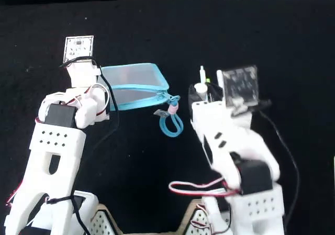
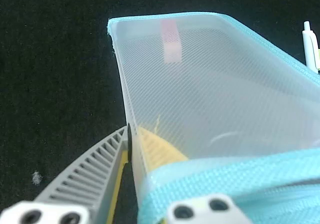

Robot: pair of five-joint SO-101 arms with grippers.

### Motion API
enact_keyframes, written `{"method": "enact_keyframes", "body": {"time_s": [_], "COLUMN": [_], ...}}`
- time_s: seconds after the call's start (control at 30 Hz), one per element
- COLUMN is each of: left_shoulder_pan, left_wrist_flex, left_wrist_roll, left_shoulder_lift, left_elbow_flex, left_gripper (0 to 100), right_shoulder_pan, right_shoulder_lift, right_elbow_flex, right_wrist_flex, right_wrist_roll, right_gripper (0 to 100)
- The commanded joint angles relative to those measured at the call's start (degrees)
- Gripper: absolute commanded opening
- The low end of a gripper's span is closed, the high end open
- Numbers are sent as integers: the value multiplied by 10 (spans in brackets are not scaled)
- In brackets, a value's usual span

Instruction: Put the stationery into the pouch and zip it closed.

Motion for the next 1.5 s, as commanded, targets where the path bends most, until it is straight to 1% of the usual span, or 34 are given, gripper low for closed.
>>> {"method": "enact_keyframes", "body": {"time_s": [0.0,0.07,0.13,0.23,0.43,0.57,0.73,0.87,0.97,1.23,1.33,1.47], "left_shoulder_pan": [-7,-7,-7,-7,-7,-7,-7,-7,-7,-7,-7,-7], "left_wrist_flex": [-3,-3,-3,-3,-3,-3,-3,-3,-3,-3,-3,-3], "left_wrist_roll": [6,6,6,6,6,6,6,6,6,6,6,6], "left_shoulder_lift": [2,2,2,2,2,2,2,2,2,2,2,2], "left_elbow_flex": [14,14,14,13,13,13,12,12,12,13,13,12], "left_gripper": [30,30,30,30,30,30,30,30,30,30,30,30], "right_shoulder_pan": [-11,-29,-53,-86,-146,-194,-287,-330,-340,-338,-313,-282], "right_shoulder_lift": [-73,-110,-145,-196,-307,-371,-378,-379,-380,-375,-375,-375], "right_elbow_flex": [24,48,70,109,204,247,307,323,313,312,320,379], "right_wrist_flex": [-47,-66,-84,-122,-232,-299,-362,-436,-481,-488,-491,-575], "right_wrist_roll": [-18,-47,-59,-60,-47,-21,32,91,114,114,114,113], "right_gripper": [11,11,11,11,11,11,11,11,11,11,11,11]}}
